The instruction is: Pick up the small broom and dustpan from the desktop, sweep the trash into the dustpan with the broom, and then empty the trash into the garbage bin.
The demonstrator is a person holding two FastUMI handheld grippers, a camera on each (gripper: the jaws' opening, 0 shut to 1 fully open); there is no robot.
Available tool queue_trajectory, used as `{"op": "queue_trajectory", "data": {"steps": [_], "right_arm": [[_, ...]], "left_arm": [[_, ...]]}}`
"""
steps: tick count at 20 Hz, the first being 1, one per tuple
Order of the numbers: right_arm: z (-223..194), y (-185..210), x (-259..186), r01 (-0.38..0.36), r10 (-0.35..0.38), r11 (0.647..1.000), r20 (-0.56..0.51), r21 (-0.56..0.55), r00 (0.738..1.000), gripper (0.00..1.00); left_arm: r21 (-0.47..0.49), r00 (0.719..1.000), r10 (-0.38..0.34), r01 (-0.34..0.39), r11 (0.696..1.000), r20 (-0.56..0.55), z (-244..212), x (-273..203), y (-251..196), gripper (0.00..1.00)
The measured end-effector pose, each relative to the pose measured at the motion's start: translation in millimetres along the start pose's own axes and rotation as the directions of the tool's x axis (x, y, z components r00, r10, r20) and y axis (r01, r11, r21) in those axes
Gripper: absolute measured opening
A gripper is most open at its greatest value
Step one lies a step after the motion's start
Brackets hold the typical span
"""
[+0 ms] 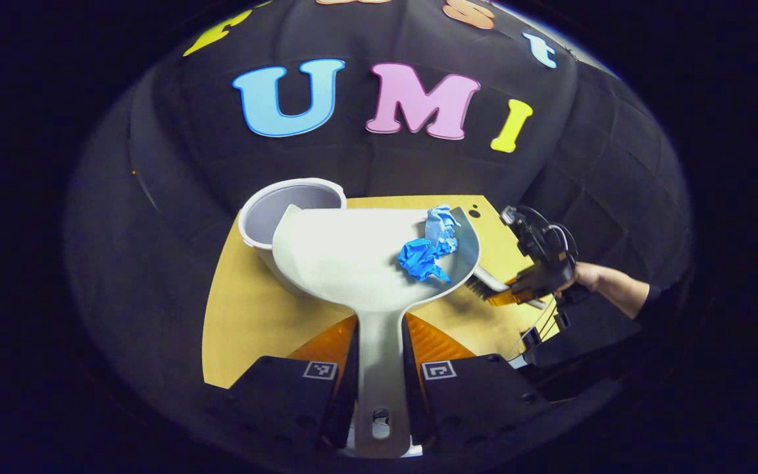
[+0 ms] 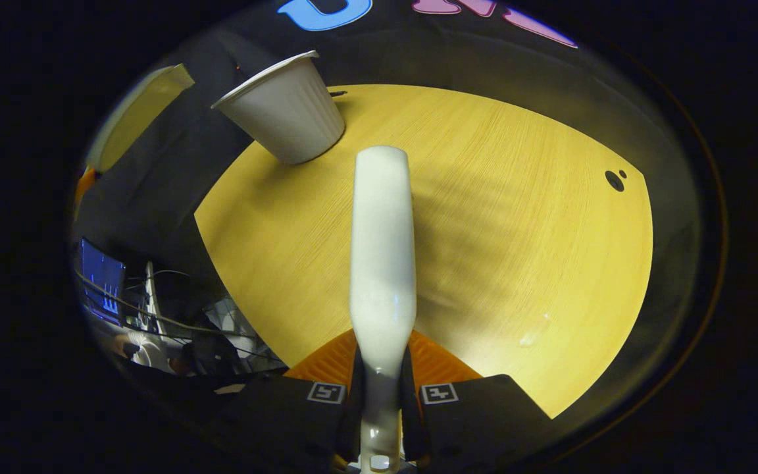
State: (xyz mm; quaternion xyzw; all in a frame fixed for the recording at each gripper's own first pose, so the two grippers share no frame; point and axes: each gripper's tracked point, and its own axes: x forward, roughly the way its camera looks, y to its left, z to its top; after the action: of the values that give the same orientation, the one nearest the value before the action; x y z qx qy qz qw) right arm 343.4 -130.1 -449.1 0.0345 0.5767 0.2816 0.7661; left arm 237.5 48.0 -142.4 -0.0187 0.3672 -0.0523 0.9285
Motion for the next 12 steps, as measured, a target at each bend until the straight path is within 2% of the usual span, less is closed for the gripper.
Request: {"op": "queue_trajectory", "data": {"steps": [3, 6, 8, 10, 12], "right_arm": [[-10, -2, 8, -0.024, 0.024, 0.998, 0.013, 0.056, 1.000, 0.28], [-17, -3, 16, -0.010, 0.010, 0.996, -0.001, 0.092, 1.000, 0.28], [-16, 1, 16, -0.003, 0.003, 0.993, -0.002, 0.115, 1.000, 0.24], [-17, 2, 20, -0.015, 0.014, 0.989, 0.007, 0.148, 1.000, 0.28], [-24, 3, 22, -0.014, 0.014, 0.984, 0.002, 0.177, 1.000, 0.31]], "left_arm": [[0.027, 0.994, 0.109, -0.109, 0.994, -0.030, 37, 12, 65, 0.31], [0.076, 0.972, 0.212, -0.205, 0.976, -0.101, 60, 29, 119, 0.30], [0.142, 0.948, 0.262, -0.239, 0.961, -0.179, 69, 38, 145, 0.31], [0.208, 0.917, 0.320, -0.274, 0.939, -0.237, 82, 54, 158, 0.30], [0.239, 0.896, 0.342, -0.280, 0.930, -0.284, 90, 68, 166, 0.31]]}}
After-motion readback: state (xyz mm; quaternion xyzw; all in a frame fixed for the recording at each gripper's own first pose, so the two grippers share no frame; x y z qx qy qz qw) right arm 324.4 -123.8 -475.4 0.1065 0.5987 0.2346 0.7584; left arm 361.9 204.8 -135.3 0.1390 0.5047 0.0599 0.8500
